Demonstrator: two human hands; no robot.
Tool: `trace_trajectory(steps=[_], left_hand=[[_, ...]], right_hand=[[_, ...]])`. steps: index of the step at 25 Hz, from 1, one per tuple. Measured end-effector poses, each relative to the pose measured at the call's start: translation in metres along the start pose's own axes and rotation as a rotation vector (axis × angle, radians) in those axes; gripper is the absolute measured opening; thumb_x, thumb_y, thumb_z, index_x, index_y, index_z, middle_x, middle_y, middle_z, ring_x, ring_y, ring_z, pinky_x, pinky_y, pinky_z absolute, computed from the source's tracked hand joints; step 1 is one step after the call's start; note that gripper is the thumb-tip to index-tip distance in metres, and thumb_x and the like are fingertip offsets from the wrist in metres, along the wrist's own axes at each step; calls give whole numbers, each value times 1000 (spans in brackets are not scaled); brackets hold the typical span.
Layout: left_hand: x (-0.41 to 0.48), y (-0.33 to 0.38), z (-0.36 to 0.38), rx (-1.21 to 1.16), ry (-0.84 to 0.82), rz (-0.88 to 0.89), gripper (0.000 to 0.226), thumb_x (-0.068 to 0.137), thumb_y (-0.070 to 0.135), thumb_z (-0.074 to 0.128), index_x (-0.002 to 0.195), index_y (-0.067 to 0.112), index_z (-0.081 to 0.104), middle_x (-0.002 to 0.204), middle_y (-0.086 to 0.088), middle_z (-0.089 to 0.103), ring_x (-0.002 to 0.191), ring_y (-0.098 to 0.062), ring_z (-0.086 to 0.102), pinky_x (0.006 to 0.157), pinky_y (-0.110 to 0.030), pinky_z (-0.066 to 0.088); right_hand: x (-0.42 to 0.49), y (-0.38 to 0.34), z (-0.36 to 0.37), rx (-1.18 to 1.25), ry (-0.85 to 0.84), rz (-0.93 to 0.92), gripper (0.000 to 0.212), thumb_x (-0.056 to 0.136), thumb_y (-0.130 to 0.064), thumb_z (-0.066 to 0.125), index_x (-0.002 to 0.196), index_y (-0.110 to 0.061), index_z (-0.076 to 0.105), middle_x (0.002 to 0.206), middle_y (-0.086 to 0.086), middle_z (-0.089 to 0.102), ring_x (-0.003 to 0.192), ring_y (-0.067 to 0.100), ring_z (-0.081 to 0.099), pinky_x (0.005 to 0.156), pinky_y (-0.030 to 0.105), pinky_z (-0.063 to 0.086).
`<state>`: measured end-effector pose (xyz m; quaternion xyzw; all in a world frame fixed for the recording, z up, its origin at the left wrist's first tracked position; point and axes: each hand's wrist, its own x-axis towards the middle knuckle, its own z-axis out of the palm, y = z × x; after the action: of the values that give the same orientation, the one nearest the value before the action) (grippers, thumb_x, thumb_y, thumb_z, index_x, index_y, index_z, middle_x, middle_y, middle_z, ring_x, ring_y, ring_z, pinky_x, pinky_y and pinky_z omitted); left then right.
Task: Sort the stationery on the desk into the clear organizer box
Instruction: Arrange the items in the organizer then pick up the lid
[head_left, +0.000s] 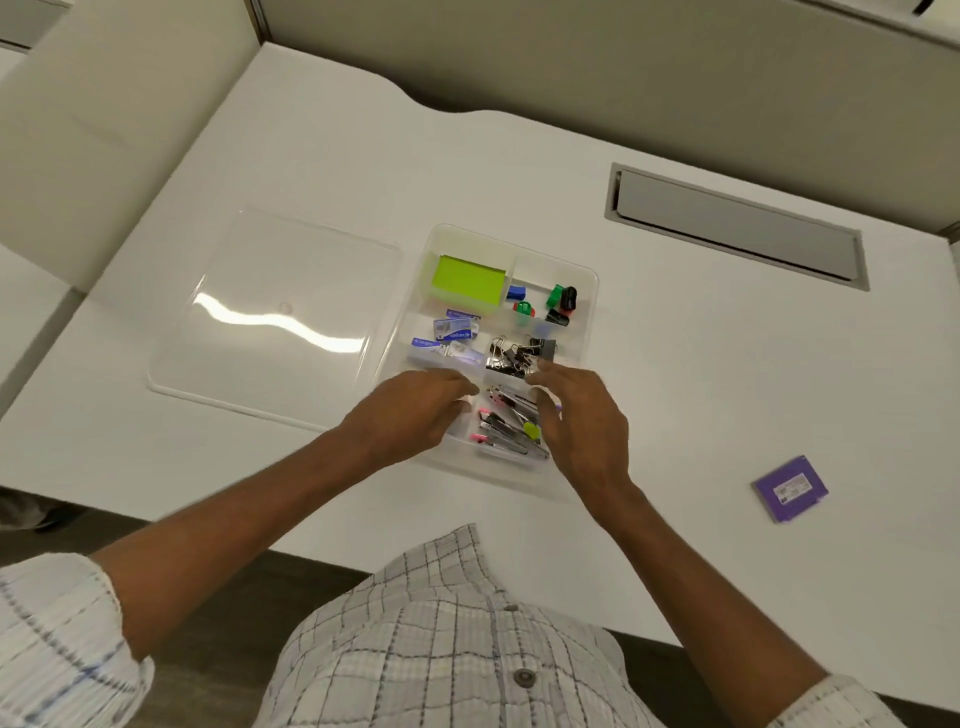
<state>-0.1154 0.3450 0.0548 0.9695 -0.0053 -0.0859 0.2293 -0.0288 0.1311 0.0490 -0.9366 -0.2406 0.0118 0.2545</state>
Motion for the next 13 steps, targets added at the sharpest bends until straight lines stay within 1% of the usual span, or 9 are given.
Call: trace_trajectory(steps=[2,3,4,6,9,11,13], left_hand=[[7,20,5,24,68,106,37,102,27,51,137,19,57,142,0,57,131,-21,54,103,-37,48],[11,32,8,42,85,147,39,102,27,51,140,17,54,146,-3,54,138,-22,48,110,-38,42],[16,44,12,60,88,177,42,102,27,50,142,15,51,150,-4,50,143,-23,41,116,-40,35],[30,69,24,85,83,229,44,103,29,46,145,14,46,155,-4,43,148,-23,31,121,-40,27],[51,106,44,68,62,286,47,105,34,42,148,16,43,158,-3,38,152,-22,24,123,-43,23],[66,134,60,59,34,339,47,105,35,41,149,16,42,159,-3,36,153,-21,21,123,-44,23],[81,161,76,69,10,386,48,105,35,40,149,17,41,160,-2,35,153,-21,20,124,-43,21]], right_hand=[[-16,27,-6,-16,-9,36,28,100,-29,57,126,-32,65,141,-12,58,134,9,48,101,25,44],[-24,41,-10,-31,-4,56,31,100,-30,56,131,-30,62,146,-11,54,140,9,42,105,25,40],[-31,54,-13,-40,9,84,34,101,-31,56,134,-29,60,150,-10,50,144,9,37,107,25,38],[-46,81,-23,-52,42,157,37,101,-31,56,137,-27,58,153,-8,45,148,9,31,109,26,35],[-67,122,-38,-85,53,268,39,102,-33,54,140,-25,54,156,-6,41,149,11,28,111,24,28],[-79,156,-51,-96,75,336,42,101,-36,54,141,-24,53,157,-4,40,149,14,30,111,26,31],[-87,189,-65,-109,85,390,47,98,-37,58,142,-22,51,158,-1,38,149,19,31,109,33,40]])
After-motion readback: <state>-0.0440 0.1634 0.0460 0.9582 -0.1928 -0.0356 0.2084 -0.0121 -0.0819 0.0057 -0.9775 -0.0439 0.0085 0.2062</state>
